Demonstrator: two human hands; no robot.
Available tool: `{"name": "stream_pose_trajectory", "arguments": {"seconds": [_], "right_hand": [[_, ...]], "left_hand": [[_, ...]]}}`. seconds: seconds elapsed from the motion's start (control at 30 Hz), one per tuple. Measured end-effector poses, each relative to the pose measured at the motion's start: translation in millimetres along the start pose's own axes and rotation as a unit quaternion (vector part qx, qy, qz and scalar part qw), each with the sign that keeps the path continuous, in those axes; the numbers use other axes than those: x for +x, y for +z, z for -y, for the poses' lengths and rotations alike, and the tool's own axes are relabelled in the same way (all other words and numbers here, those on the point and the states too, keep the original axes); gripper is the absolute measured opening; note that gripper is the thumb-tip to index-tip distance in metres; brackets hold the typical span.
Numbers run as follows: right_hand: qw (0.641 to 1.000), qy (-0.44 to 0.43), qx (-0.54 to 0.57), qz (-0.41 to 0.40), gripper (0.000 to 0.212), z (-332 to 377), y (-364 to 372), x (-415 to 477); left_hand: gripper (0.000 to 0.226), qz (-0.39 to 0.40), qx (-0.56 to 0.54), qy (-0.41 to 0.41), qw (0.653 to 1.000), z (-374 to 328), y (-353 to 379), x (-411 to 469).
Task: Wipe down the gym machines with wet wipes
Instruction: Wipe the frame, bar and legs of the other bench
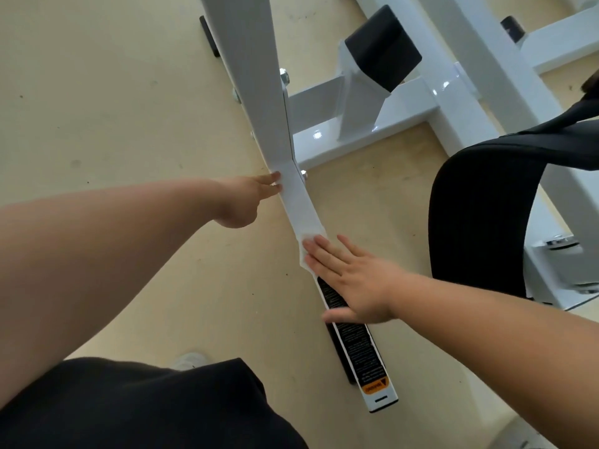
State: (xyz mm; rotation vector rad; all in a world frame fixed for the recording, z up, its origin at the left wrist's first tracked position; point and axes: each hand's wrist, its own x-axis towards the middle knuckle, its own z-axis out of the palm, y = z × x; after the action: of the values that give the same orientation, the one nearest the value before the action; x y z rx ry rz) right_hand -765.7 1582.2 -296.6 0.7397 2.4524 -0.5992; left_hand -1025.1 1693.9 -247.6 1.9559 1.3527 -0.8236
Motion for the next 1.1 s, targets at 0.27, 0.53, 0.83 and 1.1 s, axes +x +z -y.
{"name": "stream_pose_trajectory", "arguments": {"seconds": [0.27, 0.53, 0.83, 1.1], "right_hand": [[0.997, 0.078, 0.009, -0.028, 0.104, -31.6, -73.4, 93.5], [0.999, -0.004, -0.035, -0.015, 0.111, -15.1, -21.9, 27.3], [0.987, -0.148, -0.060, -0.016, 0.106, 10.2, 62.4, -68.4], [0.996, -0.022, -0.075, -0.037, 0.104, 3.7, 19.8, -17.8]], "left_hand": [[0.089, 0.013, 0.035, -0.038, 0.999, 5.4, 4.4, -11.5], [0.088, -0.009, 0.044, -0.001, 0.999, -3.7, 1.4, -11.3], [0.080, 0.033, 0.094, 0.017, 0.995, -36.2, 3.4, -14.1], [0.079, 0.066, 0.146, 0.001, 0.987, -57.6, 10.9, -23.2]]}}
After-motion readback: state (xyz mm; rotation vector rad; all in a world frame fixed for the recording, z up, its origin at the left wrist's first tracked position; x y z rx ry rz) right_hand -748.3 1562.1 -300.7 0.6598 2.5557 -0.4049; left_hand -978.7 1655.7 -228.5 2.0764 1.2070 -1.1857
